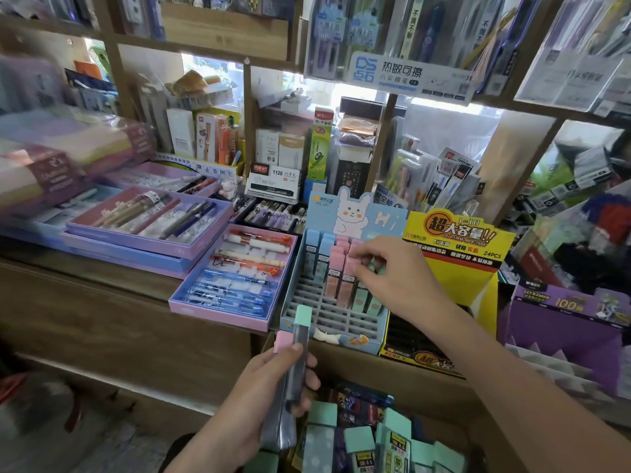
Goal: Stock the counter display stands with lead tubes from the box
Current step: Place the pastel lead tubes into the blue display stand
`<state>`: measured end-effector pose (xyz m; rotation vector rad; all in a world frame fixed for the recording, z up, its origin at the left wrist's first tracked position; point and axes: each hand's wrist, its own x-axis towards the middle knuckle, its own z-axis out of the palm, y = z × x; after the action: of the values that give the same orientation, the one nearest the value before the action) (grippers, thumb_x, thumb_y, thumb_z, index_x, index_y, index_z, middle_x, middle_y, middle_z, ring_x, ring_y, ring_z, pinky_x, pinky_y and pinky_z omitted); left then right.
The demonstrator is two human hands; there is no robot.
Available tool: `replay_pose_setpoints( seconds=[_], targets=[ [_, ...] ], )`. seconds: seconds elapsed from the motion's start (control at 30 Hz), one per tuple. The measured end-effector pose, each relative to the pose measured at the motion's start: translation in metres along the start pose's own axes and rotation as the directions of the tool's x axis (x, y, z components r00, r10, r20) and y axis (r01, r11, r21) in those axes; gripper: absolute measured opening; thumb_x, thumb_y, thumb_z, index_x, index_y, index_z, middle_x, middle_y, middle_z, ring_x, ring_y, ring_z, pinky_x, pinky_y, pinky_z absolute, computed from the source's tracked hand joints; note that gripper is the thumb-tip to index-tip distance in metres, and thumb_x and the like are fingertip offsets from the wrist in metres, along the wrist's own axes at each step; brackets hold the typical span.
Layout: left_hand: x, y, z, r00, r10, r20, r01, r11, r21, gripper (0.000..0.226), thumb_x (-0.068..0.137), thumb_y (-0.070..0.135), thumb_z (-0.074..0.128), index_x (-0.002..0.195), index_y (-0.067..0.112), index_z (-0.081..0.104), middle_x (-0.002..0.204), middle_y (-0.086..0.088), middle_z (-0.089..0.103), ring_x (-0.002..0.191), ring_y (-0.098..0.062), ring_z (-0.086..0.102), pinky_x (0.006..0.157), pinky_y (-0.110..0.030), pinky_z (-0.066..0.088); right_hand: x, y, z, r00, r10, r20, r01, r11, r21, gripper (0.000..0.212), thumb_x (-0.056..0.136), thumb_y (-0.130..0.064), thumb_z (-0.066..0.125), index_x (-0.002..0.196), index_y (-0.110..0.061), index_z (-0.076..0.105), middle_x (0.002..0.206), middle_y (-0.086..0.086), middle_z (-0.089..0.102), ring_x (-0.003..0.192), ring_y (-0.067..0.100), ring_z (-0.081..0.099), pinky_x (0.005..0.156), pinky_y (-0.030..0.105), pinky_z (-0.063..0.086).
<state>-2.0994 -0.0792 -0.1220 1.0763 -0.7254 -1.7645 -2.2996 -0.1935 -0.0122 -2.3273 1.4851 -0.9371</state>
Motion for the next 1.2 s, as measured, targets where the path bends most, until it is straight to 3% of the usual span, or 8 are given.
replay_pose_setpoints(
  seconds=[0.17,0.33,0.47,0.67,0.8,0.9,0.97,1.2],
  targets=[
    [0.000,0.000,0.002,1.000,0.000,-0.022,0.000,1.000,0.006,0.038,0.096,0.033,0.062,0.104,-0.003,0.069,0.081,-0.024,0.064,0.057,-0.027,0.056,0.049,-0.031,0.042,0.006,-0.004,0.004,1.000,-0.001,-0.001,0.001,1.000,-0.019,0.017,0.089,-0.021,0.079,0.105,-0.018,0.081,0.088,-0.010,0.072,0.077,-0.013,0.055,0.067,0.001,0.037],
    [-0.001,0.001,0.004,0.999,0.004,-0.034,-0.003,1.000,0.017,0.036,0.101,0.030,0.058,0.103,-0.004,0.069,0.081,-0.024,0.064,0.057,-0.027,0.055,0.050,-0.030,0.040,0.005,-0.006,0.013,0.999,0.027,-0.027,-0.027,1.000,-0.004,0.011,0.088,-0.012,0.077,0.097,-0.019,0.078,0.076,-0.015,0.063,0.076,-0.018,0.051,0.063,0.002,0.037],
    [-0.001,0.002,0.005,1.000,0.001,-0.030,-0.001,1.000,0.008,0.035,0.101,0.030,0.058,0.102,-0.003,0.069,0.081,-0.024,0.064,0.058,-0.027,0.056,0.050,-0.031,0.041,0.004,-0.007,0.017,0.999,0.038,-0.017,-0.039,0.999,-0.030,0.006,0.089,-0.017,0.077,0.091,-0.022,0.078,0.085,-0.005,0.068,0.070,-0.006,0.052,0.060,0.008,0.033],
    [-0.001,0.001,0.003,1.000,0.016,-0.004,-0.016,1.000,0.003,0.039,0.094,0.036,0.064,0.100,-0.001,0.074,0.087,-0.027,0.068,0.060,-0.028,0.058,0.052,-0.032,0.043,0.005,-0.010,0.014,1.000,-0.007,0.010,0.008,0.994,-0.107,0.009,0.093,-0.019,0.073,0.097,-0.019,0.081,0.096,-0.001,0.072,0.097,0.015,0.056,0.082,0.032,0.045],
    [-0.001,0.001,0.003,0.999,0.031,0.014,-0.032,0.999,0.020,0.044,0.088,0.040,0.068,0.102,-0.001,0.074,0.092,-0.028,0.070,0.062,-0.028,0.060,0.052,-0.032,0.043,0.002,-0.011,0.010,1.000,-0.029,0.012,0.031,0.989,-0.148,0.012,0.095,-0.019,0.072,0.103,-0.017,0.080,0.100,0.000,0.067,0.105,0.017,0.054,0.090,0.032,0.045],
    [-0.003,0.002,0.004,0.999,0.035,0.023,-0.035,0.999,0.004,0.043,0.086,0.039,0.069,0.101,-0.001,0.075,0.090,-0.027,0.069,0.061,-0.027,0.060,0.051,-0.030,0.042,-0.012,-0.015,0.009,0.993,-0.047,-0.108,0.045,0.999,-0.022,0.012,0.093,-0.014,0.073,0.101,-0.019,0.080,0.092,-0.006,0.067,0.084,0.002,0.054,0.076,0.012,0.041],
    [-0.004,0.004,0.005,0.999,0.041,0.025,-0.042,0.999,0.009,0.043,0.089,0.038,0.067,0.104,-0.002,0.074,0.089,-0.025,0.069,0.061,-0.026,0.060,0.053,-0.030,0.041,-0.023,-0.018,0.011,0.993,0.021,-0.117,-0.003,0.988,0.153,0.014,0.091,-0.009,0.074,0.096,-0.021,0.080,0.083,-0.012,0.070,0.072,0.001,0.058,0.067,0.009,0.044],
    [-0.008,0.006,0.010,0.996,0.046,0.077,-0.050,0.998,0.047,0.040,0.093,0.039,0.065,0.109,0.004,0.075,0.088,-0.018,0.067,0.065,-0.021,0.056,0.056,-0.028,0.038,-0.046,-0.026,0.023,0.956,0.174,0.236,-0.254,0.893,0.371,0.007,0.095,-0.034,0.073,0.093,-0.028,0.076,0.075,0.002,0.075,0.058,0.004,0.066,0.054,0.022,0.055]
  ],
)
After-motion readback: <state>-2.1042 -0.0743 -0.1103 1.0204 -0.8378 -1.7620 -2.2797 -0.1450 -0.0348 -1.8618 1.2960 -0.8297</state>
